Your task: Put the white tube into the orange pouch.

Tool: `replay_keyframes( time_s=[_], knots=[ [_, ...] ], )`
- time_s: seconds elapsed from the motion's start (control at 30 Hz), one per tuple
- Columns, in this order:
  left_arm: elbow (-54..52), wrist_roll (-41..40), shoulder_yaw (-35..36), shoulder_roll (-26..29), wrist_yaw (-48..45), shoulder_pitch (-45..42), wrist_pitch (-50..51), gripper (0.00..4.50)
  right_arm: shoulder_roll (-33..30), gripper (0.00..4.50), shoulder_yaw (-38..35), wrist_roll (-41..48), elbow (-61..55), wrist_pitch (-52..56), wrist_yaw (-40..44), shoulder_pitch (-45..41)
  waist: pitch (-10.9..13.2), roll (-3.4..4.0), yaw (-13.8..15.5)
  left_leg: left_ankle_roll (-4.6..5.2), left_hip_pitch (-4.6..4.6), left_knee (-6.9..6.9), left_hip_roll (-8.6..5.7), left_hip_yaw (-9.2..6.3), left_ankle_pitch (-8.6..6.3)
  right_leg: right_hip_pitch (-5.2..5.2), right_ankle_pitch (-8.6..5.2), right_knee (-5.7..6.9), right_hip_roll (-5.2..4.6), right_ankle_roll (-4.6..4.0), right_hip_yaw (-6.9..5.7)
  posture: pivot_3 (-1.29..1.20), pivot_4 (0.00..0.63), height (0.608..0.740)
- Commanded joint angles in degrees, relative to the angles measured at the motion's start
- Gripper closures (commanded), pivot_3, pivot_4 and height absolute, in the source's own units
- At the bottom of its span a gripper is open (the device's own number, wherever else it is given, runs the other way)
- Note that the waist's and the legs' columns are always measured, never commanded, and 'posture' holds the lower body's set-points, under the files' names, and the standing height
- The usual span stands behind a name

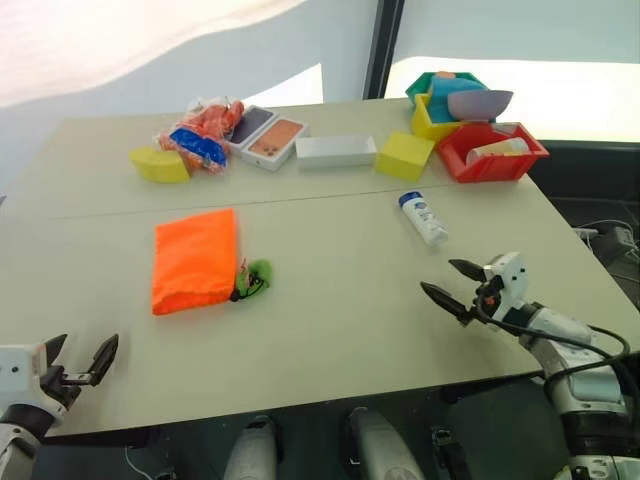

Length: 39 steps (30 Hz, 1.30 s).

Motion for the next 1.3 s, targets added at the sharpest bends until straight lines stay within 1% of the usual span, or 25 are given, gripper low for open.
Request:
replay_keyframes(
  time_s=[0.03, 0.33, 0.5, 0.57, 0.6, 0.7, 0.9, 1.03, 1.3],
  knots=[
    [-2.11, -0.83, 0.87, -0.06, 0.74, 0.34, 0.90, 0.00, 0.26, 0.05, -0.21, 0.17, -0.36, -1.46, 0.08, -1.05, 0.00, 0.00, 0.01, 0.00, 0.00, 0.01, 0.00, 0.00, 0.00, 0.00, 0.00, 0.00, 0.00, 0.00, 0.00, 0.00, 0.150, 0.740],
    [-3.28, -0.76, -0.65, -0.87, 0.59, -0.54, 0.50, 0.00, 1.69, 0.05, 1.20, 0.21, -1.41, -1.90, -0.52, -0.89, 0.00, 0.01, 0.02, 0.00, 0.00, 0.11, 0.00, 0.00, 0.00, 0.04, 0.03, 0.04, 0.00, 0.02, 0.00, 0.00, 0.150, 0.740],
    [-6.28, -2.11, -1.97, -2.31, -0.78, -1.18, -0.74, 0.00, 3.56, 0.05, 4.17, 0.34, -4.30, -0.80, -0.65, -1.30, 0.00, 0.00, 0.02, 0.00, 0.00, 0.16, 0.00, 0.00, 0.00, 0.05, 0.06, 0.08, 0.01, 0.05, 0.00, 0.00, 0.150, 0.740],
    [-8.49, 0.30, -3.98, -2.14, -1.05, -1.02, -2.21, 0.00, 5.01, 0.05, 6.37, 0.65, -7.04, 0.23, -0.91, -1.42, -0.01, -0.01, 0.01, 0.00, 0.00, 0.18, 0.01, -0.01, 0.00, 0.05, 0.06, 0.10, 0.03, 0.05, 0.00, 0.00, 0.150, 0.740],
    [-9.01, 2.90, -5.19, -1.75, -0.86, -1.10, -3.94, 0.00, 5.99, 0.05, 7.67, 0.71, -8.73, 0.85, -1.14, -1.42, -0.02, 0.01, -0.02, 0.00, 0.00, 0.18, 0.01, -0.02, 0.00, 0.05, 0.06, 0.11, 0.03, 0.05, 0.00, 0.00, 0.150, 0.740],
    [-8.32, 8.24, -6.75, -1.37, 1.04, -2.69, -8.05, 0.00, 8.59, 0.05, 10.85, 0.94, -12.83, 2.46, -1.89, -0.82, -0.02, 0.01, 0.04, 0.00, 0.05, 0.18, 0.01, -0.02, 0.00, 0.05, 0.06, 0.20, 0.04, 0.05, 0.02, 0.00, 0.150, 0.740],
    [-5.78, 13.28, -9.00, -0.01, 1.53, -5.80, -11.59, 0.00, 11.13, 0.05, 14.33, 0.66, -16.17, 3.82, -3.16, 0.15, -0.03, -0.01, 0.13, 0.00, 0.05, 0.25, 0.01, -0.01, 0.00, 0.05, 0.06, 0.26, 0.04, 0.05, 0.03, 0.00, 0.150, 0.740],
    [-3.15, 18.22, -12.32, 1.41, 2.27, -9.08, -14.62, 0.00, 12.61, 0.05, 16.14, 0.07, -17.35, 3.77, -4.14, -0.03, -0.03, -0.01, 0.18, 0.00, 0.06, 0.26, 0.01, -0.03, 0.00, 0.04, 0.06, 0.32, 0.05, 0.05, 0.02, 0.00, 0.150, 0.740],
    [2.07, 22.53, -15.88, 2.06, 4.51, -15.04, -18.39, 0.00, 13.25, 0.05, 16.94, 0.13, -18.28, 3.73, -5.30, -0.63, -0.04, -0.02, 0.14, 0.00, 0.11, 0.26, 0.01, -0.02, 0.00, 0.04, 0.10, 0.46, 0.05, 0.01, 0.03, 0.00, 0.150, 0.740]
  ],
)
